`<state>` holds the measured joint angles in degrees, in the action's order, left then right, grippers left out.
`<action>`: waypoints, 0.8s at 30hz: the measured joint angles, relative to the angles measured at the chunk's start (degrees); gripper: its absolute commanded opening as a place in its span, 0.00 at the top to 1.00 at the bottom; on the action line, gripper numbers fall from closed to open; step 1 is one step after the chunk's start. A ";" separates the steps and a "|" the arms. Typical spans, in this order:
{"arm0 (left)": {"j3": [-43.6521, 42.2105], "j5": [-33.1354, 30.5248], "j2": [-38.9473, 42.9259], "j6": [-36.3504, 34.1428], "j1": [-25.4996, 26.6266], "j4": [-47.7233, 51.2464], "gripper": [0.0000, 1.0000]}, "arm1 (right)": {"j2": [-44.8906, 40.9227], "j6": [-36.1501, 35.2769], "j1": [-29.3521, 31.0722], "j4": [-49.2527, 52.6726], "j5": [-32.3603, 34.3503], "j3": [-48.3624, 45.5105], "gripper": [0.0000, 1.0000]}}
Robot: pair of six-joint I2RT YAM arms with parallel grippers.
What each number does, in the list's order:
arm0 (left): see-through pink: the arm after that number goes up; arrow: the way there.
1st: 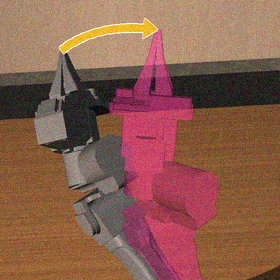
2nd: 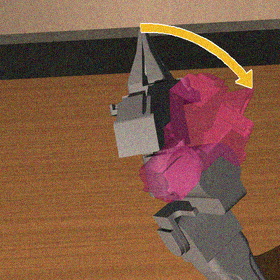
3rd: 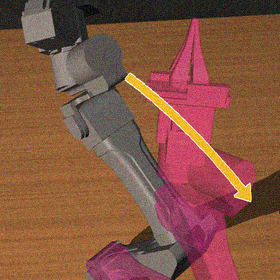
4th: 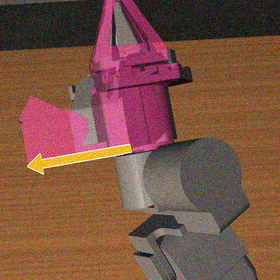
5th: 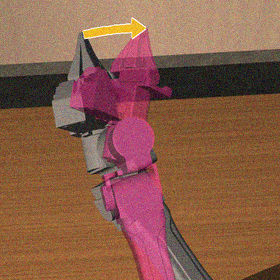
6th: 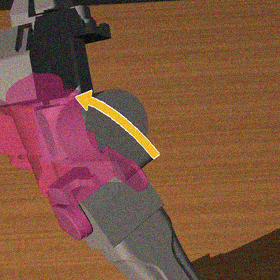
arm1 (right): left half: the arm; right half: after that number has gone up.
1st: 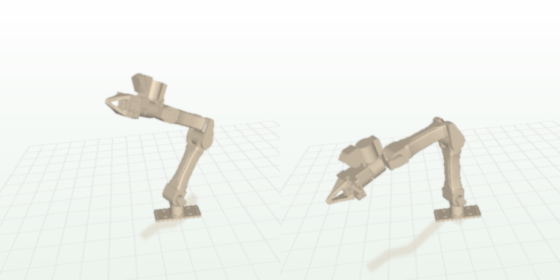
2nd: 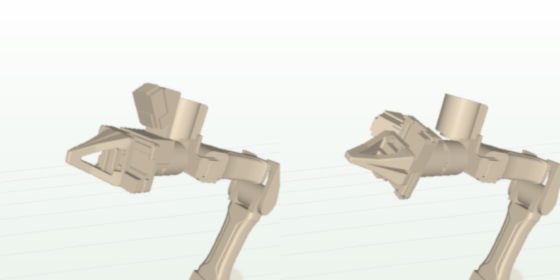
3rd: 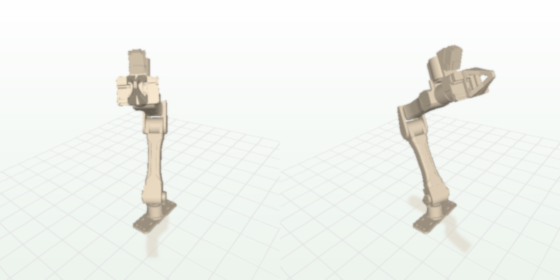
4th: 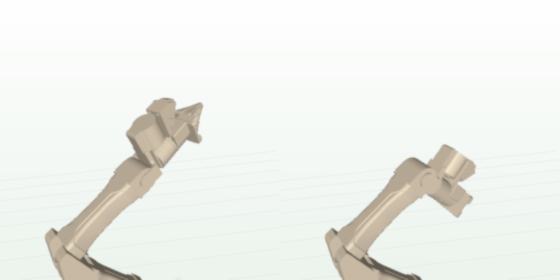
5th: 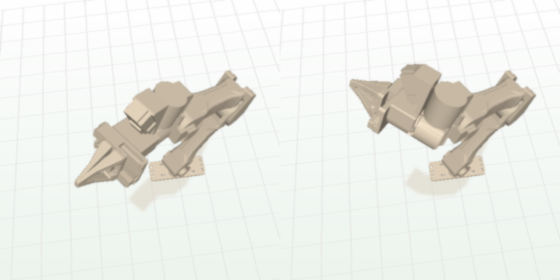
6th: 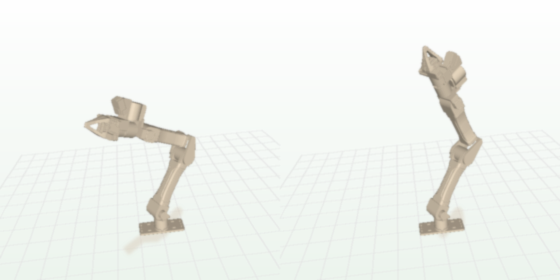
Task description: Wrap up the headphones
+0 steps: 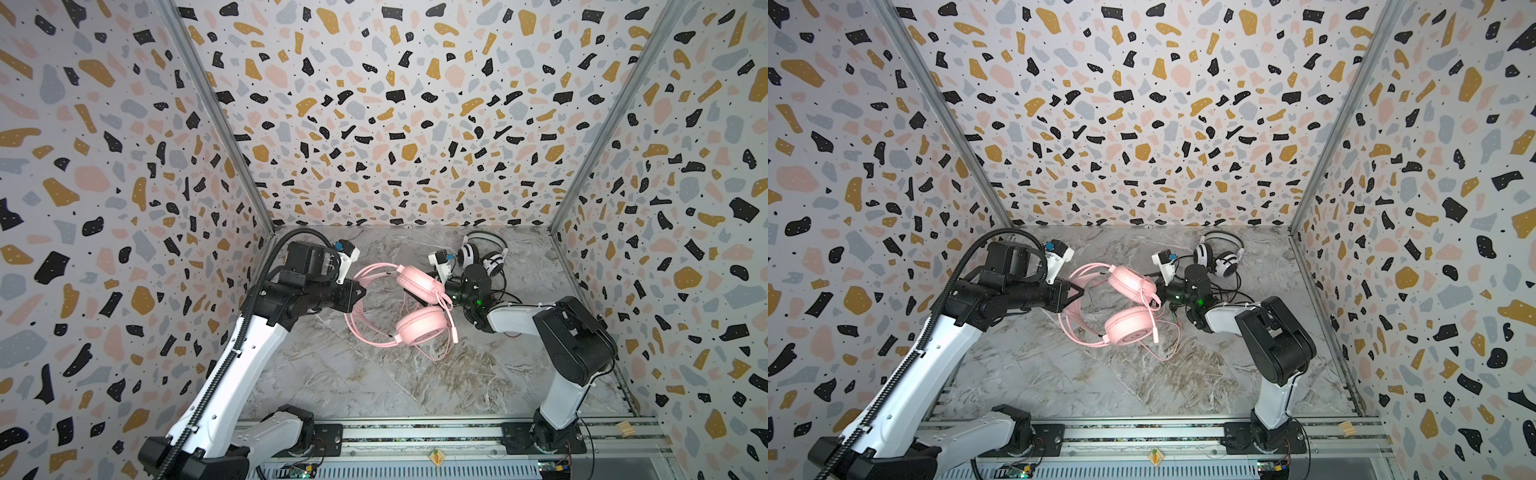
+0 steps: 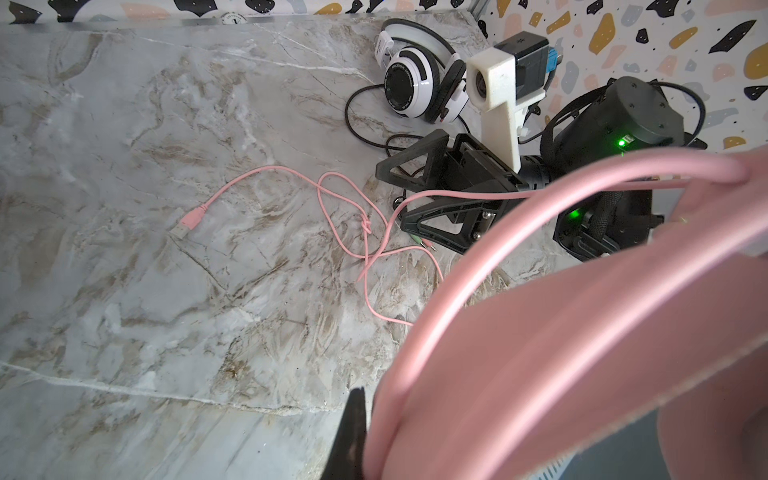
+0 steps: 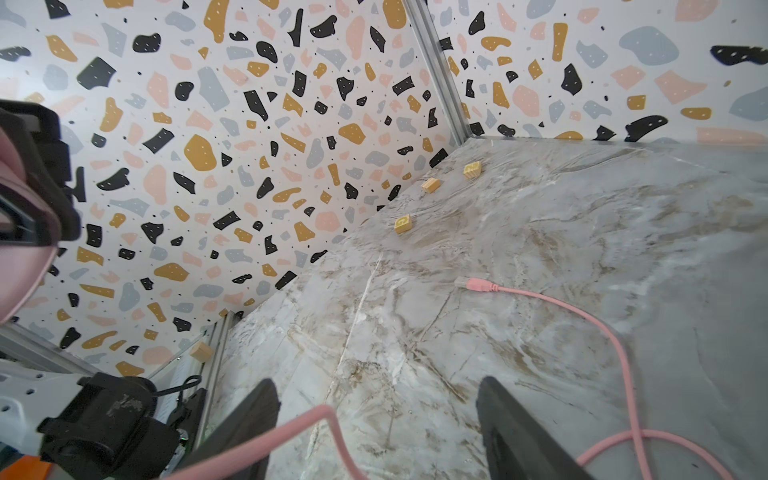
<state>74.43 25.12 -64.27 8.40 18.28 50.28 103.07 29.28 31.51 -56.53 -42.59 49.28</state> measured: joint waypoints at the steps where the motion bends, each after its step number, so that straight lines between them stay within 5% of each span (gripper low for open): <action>1: 0.00 0.15 0.00 0.20 0.00 0.00 1.00 | 0.09 0.57 0.00 -0.79 -0.28 0.00 0.39; 14: -0.04 0.42 2.16 1.49 0.00 -0.15 1.00 | -0.98 7.15 -0.39 -9.99 -1.81 -2.40 0.91; 24: -4.76 -0.68 2.49 1.42 0.00 -0.59 1.00 | -16.28 -3.65 -3.54 8.98 4.59 -0.02 0.99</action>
<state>69.67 24.45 -61.78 9.82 18.28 49.69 86.78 25.63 27.97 -47.55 -38.00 49.25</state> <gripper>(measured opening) 0.074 0.066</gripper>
